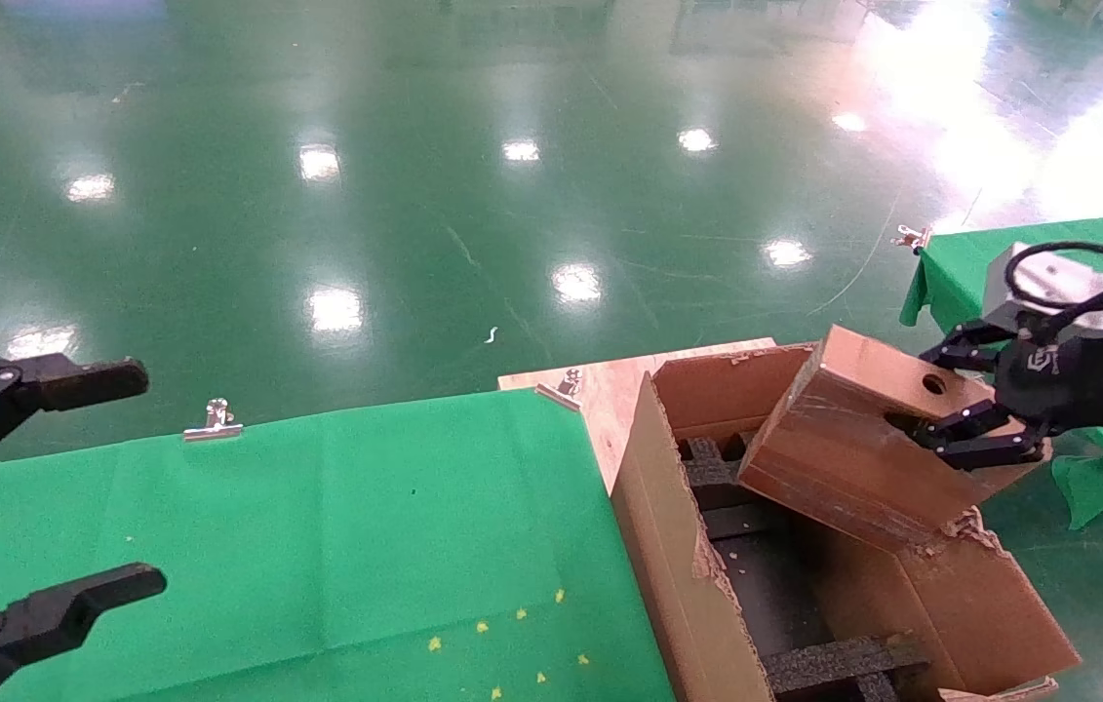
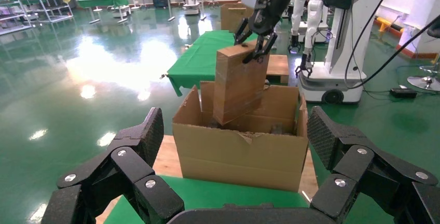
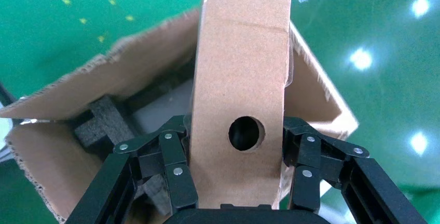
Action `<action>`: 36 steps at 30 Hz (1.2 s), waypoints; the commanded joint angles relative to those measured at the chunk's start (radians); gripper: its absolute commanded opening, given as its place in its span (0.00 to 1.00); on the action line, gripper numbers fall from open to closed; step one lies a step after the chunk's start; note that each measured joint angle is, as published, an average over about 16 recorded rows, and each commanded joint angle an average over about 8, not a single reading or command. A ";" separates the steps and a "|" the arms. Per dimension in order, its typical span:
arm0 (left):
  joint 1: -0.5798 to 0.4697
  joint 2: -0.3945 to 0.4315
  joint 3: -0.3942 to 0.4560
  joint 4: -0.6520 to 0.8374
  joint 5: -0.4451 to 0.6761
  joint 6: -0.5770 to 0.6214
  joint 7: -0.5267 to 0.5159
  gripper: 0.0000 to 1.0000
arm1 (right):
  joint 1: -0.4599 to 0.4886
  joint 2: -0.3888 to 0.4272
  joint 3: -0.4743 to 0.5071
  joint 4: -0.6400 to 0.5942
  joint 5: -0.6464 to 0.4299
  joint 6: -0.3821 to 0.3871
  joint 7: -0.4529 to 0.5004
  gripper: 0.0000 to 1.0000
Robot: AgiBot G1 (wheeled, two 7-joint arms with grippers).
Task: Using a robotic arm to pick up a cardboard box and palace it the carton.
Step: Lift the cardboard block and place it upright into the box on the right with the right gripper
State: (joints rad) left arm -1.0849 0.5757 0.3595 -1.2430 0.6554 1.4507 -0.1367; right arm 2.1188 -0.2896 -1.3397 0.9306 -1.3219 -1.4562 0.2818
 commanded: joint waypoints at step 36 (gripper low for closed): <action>0.000 0.000 0.000 0.000 0.000 0.000 0.000 1.00 | -0.180 0.046 -0.148 0.425 -0.420 0.378 1.248 0.00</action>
State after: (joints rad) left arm -1.0849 0.5757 0.3597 -1.2429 0.6553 1.4507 -0.1367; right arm 1.9386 -0.2432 -1.4869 1.3552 -1.7416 -1.0738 1.5244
